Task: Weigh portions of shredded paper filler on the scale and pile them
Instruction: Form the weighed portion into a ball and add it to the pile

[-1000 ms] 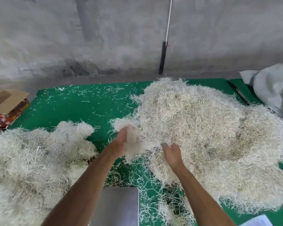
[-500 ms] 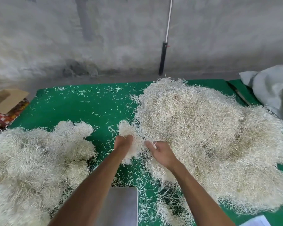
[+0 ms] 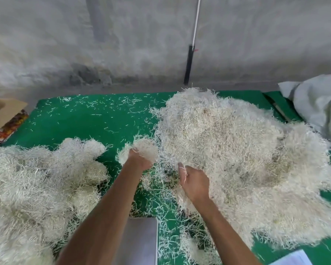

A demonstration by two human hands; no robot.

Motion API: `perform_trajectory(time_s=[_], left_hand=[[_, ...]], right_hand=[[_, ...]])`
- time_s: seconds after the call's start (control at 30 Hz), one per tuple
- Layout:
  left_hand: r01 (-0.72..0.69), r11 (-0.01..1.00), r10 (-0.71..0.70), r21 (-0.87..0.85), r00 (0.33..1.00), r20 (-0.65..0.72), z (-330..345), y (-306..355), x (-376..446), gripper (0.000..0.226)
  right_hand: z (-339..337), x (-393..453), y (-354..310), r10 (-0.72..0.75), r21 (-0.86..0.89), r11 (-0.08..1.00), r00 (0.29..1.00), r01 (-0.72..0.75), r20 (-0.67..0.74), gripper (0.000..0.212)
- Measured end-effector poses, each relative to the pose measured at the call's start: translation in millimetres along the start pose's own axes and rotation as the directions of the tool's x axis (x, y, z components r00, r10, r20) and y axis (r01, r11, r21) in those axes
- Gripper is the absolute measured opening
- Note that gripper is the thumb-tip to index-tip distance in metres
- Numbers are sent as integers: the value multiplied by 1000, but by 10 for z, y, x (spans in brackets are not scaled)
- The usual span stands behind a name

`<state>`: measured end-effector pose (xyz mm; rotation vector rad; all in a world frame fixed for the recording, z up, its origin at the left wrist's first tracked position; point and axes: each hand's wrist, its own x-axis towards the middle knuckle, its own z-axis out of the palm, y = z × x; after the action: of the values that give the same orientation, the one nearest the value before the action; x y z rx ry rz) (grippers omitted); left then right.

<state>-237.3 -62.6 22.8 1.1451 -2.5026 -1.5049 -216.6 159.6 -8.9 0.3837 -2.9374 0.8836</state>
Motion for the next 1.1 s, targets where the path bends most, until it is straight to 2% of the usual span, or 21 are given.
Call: perform_trajectory(time_s=[0.07,0.1,0.13,0.17,0.2,0.27,0.3,0.37,0.47,0.53,0.63,0.67,0.7,0.77,0.8,0.83,0.87,0.9,0.93,1.0,1.1], left_hand=[[31,999,-31,-14,999,-11,-122,38,41,46],[73,995,-77,-62,995,-67,-237,-26,59,53],[87,995,-93,-55,989,-114,-289,-92,96,65],[137,988,-144,-77,985,-97,-325,-124,78,73],[150,987,-151,-51,988,-17,-368,-149,29,71],[207,962,-186,-177,974,131,-358,-186,-44,54],[173,953,-142,-247,980,138,-392,-202,-126,50],[102,963,-66,-248,987,149,-484,-247,-321,47],[163,910,-96,-380,977,190,-576,-287,-665,51],[225,924,-169,-310,966,197,-613,-331,-859,67],[201,961,-154,-189,959,237,-666,-474,-1169,77],[165,977,-124,-133,954,273,-684,-541,-1287,78],[113,991,-87,-65,945,314,-712,-604,-1417,76],[17,1000,-13,-4,909,416,-777,-766,-1618,65],[-27,998,48,-52,875,482,-840,-862,-1690,63],[-37,987,116,-159,847,520,-922,-953,-1740,67],[-15,957,166,-288,845,508,-1014,-1053,-1758,73],[-6,918,199,-396,872,447,-1108,-1164,-1771,74],[-43,889,223,-456,910,348,-1197,-1291,-1776,64],[-178,883,273,-433,947,167,-1306,-1537,-1809,40],[-191,815,235,-548,972,10,-1324,-1855,-1896,25]], right_hand=[[-25,80,137,129,48,991,989,-126,-75,61],[-33,96,207,157,45,987,983,-154,-95,60],[-28,93,256,169,28,986,983,-167,-79,62],[-23,77,278,162,-4,987,986,-162,-42,64],[-31,64,258,152,-61,987,988,-151,17,66],[-75,21,176,119,-219,972,985,-91,122,65],[-103,-7,115,86,-279,959,987,-45,137,65],[-187,-117,-75,29,-370,929,993,17,116,69],[-330,-299,-381,19,-430,903,995,26,100,77],[-390,-433,-581,26,-303,953,986,25,163,72],[-394,-742,-973,-96,110,991,970,73,224,58],[-372,-851,-1107,-94,257,966,964,28,247,64],[-339,-953,-1234,-62,391,918,954,-59,292,82],[-241,-1111,-1397,40,509,816,905,-274,424,117],[-196,-1163,-1424,75,522,789,894,-325,443,117],[-170,-1204,-1433,124,515,778,892,-359,434,108],[-144,-1223,-1406,191,474,794,896,-381,400,95],[-107,-1233,-1365,232,411,837,914,-362,332,81],[-70,-1248,-1332,220,353,886,943,-300,250,70],[28,-1305,-1345,107,265,955,986,-137,125,61],[207,-1370,-1423,-12,166,986,999,5,44,48]])
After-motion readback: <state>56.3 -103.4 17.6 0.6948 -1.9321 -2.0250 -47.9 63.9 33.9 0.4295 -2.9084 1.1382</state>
